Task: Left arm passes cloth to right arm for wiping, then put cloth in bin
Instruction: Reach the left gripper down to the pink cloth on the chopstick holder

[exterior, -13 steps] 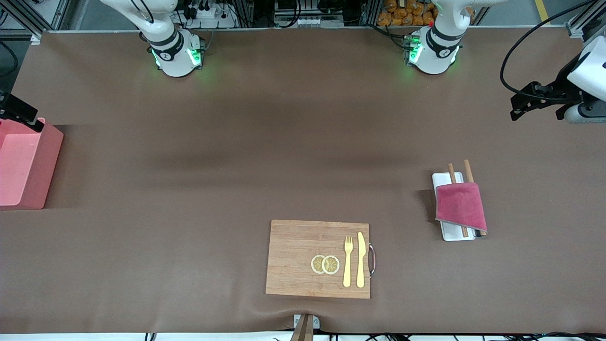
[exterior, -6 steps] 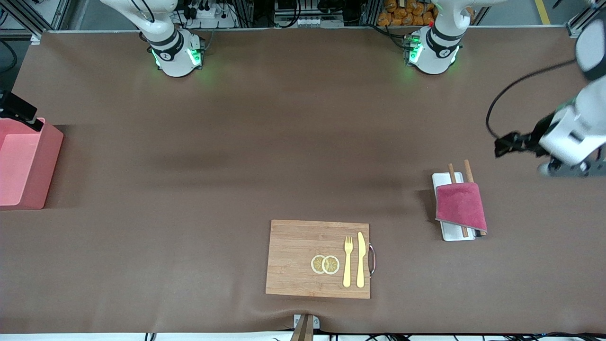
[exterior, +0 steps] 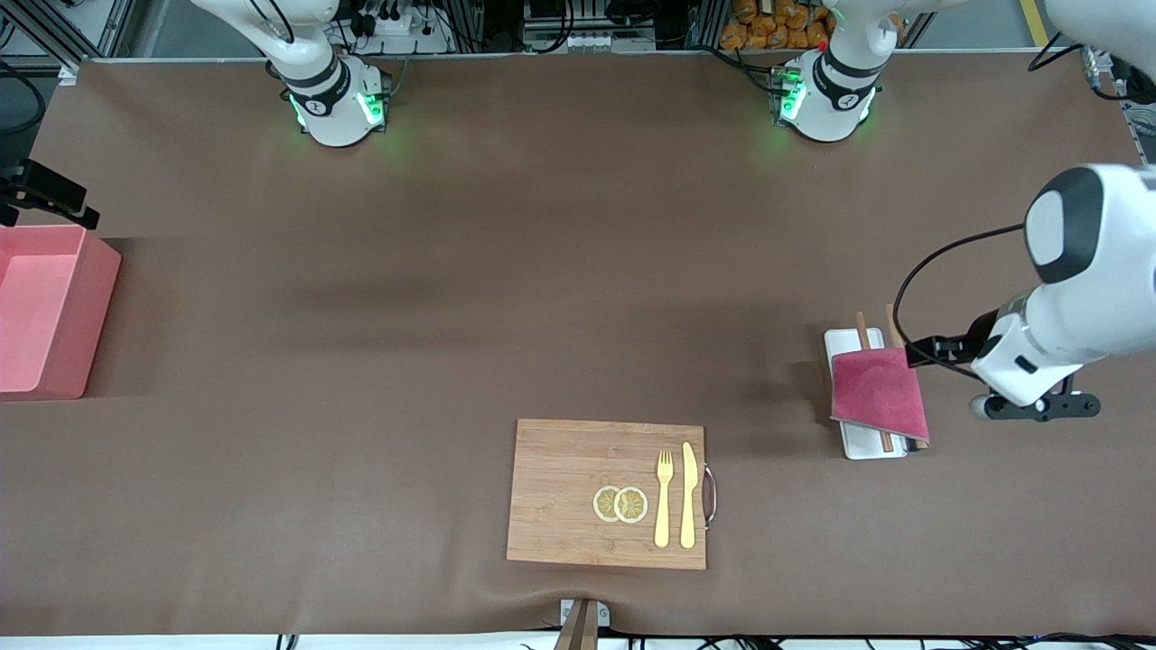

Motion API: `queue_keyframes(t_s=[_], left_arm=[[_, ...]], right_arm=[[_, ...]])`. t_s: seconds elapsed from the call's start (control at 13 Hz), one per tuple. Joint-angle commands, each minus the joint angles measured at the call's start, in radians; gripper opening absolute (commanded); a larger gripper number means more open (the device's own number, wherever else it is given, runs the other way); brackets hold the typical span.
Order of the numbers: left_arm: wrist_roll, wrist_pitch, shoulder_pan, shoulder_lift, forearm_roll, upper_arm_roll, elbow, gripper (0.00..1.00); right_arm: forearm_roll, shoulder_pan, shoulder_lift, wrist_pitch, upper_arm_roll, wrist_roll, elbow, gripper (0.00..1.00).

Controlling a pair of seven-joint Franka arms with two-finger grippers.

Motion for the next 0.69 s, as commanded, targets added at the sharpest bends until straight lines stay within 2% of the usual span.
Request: queue_keyframes(t_s=[0.0, 0.08, 0.38, 0.62], left_arm=[[-0.019, 0.096, 0.017, 0.005, 0.000, -0.001, -0.076, 1.00], [-0.019, 0.110, 0.019, 0.016, -0.002, -0.001, -0.087, 0.95], [-0.019, 0.277, 0.031, 0.030, -0.002, -0.001, -0.196, 0.86], [-0.021, 0.343, 0.045, 0.034, -0.002, -0.001, -0.244, 0.73]], right_arm=[[0.002, -0.008, 0.004, -0.016, 0.009, -0.004, 0.012, 1.00], [0.003, -0.011, 0.004, -0.016, 0.007, -0.004, 0.009, 1.00], [0.008, -0.043, 0.005, -0.025, 0.002, -0.001, 0.004, 1.00], [0.008, -0.051, 0.013, -0.044, 0.001, -0.009, 0.001, 1.00]])
